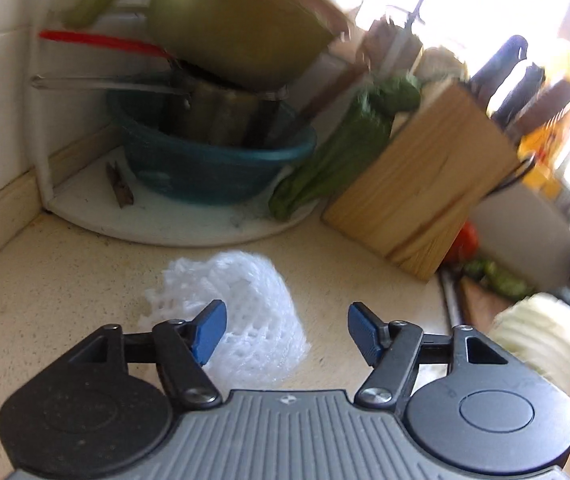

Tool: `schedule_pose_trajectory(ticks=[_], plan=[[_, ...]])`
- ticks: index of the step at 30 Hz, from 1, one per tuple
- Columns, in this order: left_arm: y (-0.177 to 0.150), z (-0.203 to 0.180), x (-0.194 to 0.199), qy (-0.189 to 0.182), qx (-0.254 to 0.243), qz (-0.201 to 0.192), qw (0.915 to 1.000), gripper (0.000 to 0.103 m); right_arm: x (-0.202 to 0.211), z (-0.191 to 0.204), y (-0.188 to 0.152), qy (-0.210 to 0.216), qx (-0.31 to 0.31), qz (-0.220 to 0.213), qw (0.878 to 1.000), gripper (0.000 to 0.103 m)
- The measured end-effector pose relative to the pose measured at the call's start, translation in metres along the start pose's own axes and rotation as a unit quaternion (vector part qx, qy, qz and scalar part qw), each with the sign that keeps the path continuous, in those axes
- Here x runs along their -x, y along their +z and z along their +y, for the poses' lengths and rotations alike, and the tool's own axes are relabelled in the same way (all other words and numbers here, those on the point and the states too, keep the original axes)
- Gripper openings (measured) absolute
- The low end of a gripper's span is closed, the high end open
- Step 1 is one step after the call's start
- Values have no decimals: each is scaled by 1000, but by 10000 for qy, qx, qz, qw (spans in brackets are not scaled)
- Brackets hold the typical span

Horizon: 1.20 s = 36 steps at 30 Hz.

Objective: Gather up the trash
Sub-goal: 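Lower the left tool onto the white foam net and close on it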

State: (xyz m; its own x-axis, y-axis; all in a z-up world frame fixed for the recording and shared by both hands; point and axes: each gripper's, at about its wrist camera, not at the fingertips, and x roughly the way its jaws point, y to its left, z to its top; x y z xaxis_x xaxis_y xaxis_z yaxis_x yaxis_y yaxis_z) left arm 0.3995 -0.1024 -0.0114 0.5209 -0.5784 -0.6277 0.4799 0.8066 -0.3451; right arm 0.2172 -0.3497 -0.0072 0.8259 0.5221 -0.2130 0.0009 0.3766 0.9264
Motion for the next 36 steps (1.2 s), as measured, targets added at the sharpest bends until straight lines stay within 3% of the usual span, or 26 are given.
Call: schedule_pose_trajectory(ticks=[3, 9, 11, 13, 16, 19, 25, 36], plan=[[-4, 1, -7, 300, -29, 21, 9995, 64, 0, -2, 0, -1, -57, 6, 10000, 25], [-9, -6, -28, 733, -641, 102, 9952, 68, -1, -3, 0, 4, -71, 33, 10000, 25], [-12, -6, -31, 906, -791, -4, 9927, 63, -5, -4, -1, -13, -90, 71, 9999, 25], [-12, -7, -28, 1013, -812, -37, 9915, 44, -8, -5, -2, -39, -126, 116, 9998, 25], [-10, 2, -20, 874, -557, -53, 9946, 31, -10, -4, -3, -59, -95, 156, 9998, 25], [-8, 9, -5, 788, -245, -147, 9965, 26, -8, -3, -2, -22, -94, 120, 9999, 25], [-9, 12, 34, 450, 267, -418, 9978, 26, -5, 1, -2, 15, -26, 98, 9999, 25], [-31, -11, 97, 371, 338, -794, 9956, 26, -6, 19, -12, 98, 315, 254, 9991, 25]])
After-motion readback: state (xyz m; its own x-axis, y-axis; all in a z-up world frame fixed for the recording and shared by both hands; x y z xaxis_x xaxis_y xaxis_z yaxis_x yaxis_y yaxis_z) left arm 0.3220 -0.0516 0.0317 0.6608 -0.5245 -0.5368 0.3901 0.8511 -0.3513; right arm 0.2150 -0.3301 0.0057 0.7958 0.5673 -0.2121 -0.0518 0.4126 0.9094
